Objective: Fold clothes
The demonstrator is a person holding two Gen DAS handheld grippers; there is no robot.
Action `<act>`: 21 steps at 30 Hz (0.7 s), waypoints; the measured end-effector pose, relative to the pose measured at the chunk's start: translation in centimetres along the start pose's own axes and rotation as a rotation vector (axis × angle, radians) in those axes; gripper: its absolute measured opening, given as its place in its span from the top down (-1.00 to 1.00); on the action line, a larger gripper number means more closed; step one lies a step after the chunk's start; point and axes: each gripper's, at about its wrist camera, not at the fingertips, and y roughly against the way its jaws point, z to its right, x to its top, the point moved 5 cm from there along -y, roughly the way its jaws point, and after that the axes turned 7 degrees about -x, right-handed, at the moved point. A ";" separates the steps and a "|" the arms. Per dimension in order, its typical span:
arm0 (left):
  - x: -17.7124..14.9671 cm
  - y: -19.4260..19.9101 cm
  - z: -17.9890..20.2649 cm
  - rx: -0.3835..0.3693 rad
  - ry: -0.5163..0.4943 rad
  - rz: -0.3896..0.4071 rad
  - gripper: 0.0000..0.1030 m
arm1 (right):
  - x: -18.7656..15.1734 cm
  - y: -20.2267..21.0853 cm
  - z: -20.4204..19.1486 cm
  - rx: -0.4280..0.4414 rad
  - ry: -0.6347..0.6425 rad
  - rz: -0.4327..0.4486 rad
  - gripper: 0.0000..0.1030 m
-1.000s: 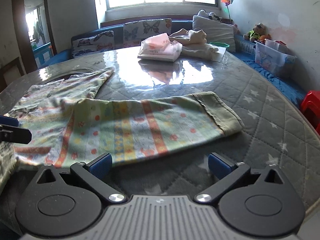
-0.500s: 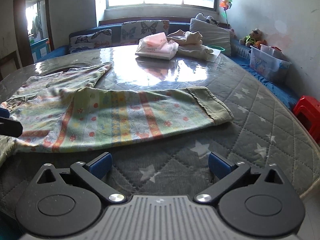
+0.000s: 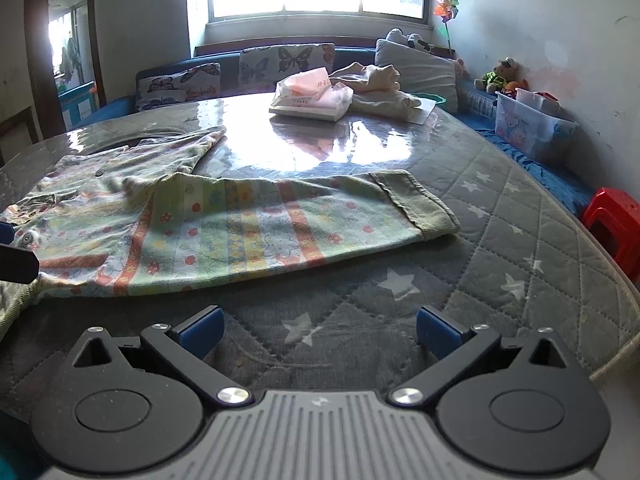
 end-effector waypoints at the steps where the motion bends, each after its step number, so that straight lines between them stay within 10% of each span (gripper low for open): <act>1: 0.0 0.0 0.0 0.000 -0.002 -0.001 -1.00 | 0.0 0.1 0.1 -0.002 -0.006 0.001 -1.00; 10: 0.5 -0.9 -0.8 0.000 0.012 -0.024 -1.00 | 2.0 -0.9 1.9 -0.034 -0.058 0.019 -0.95; 21: 1.7 -1.9 -2.0 -0.011 0.036 -0.018 -1.00 | 5.2 -5.2 6.6 -0.099 -0.224 -0.013 -0.44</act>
